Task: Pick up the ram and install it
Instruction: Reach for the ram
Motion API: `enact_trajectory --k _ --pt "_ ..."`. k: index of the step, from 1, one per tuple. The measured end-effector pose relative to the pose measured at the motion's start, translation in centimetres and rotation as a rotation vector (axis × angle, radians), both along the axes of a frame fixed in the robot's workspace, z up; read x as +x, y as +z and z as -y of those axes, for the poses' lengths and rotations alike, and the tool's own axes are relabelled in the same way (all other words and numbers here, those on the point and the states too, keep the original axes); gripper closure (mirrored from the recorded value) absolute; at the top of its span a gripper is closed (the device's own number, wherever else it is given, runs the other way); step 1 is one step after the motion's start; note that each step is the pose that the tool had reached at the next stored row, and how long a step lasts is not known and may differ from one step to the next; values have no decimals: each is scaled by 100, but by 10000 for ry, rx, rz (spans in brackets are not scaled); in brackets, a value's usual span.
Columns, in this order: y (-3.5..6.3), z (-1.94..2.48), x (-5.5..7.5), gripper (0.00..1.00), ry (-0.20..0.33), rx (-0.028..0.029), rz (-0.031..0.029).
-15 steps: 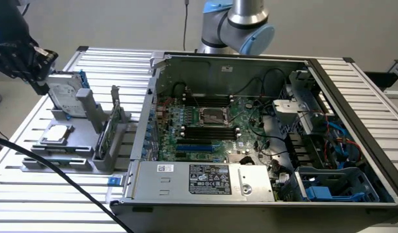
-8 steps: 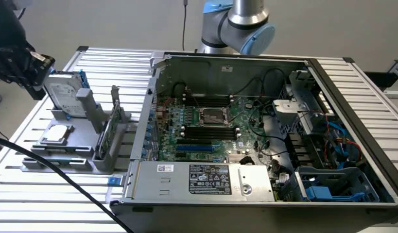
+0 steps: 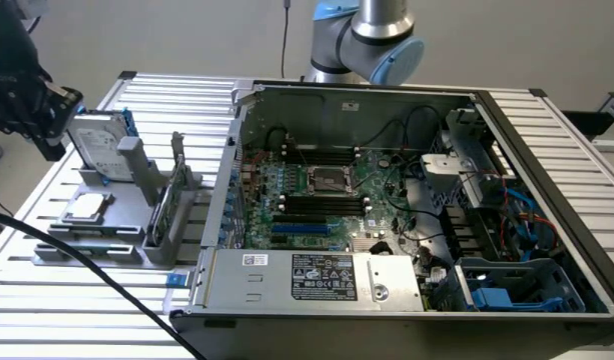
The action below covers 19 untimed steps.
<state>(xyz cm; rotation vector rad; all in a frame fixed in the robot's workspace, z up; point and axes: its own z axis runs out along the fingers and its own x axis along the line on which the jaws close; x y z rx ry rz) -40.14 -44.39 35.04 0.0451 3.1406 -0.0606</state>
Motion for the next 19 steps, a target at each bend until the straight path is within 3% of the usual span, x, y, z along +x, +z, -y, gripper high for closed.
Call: enact_trajectory --k 2,10,19 --pt "1 17 -1 89 33 -70 -1" --pt "-8 242 -10 89 68 -78 9" --pt "-134 266 -24 89 835 -73 35"
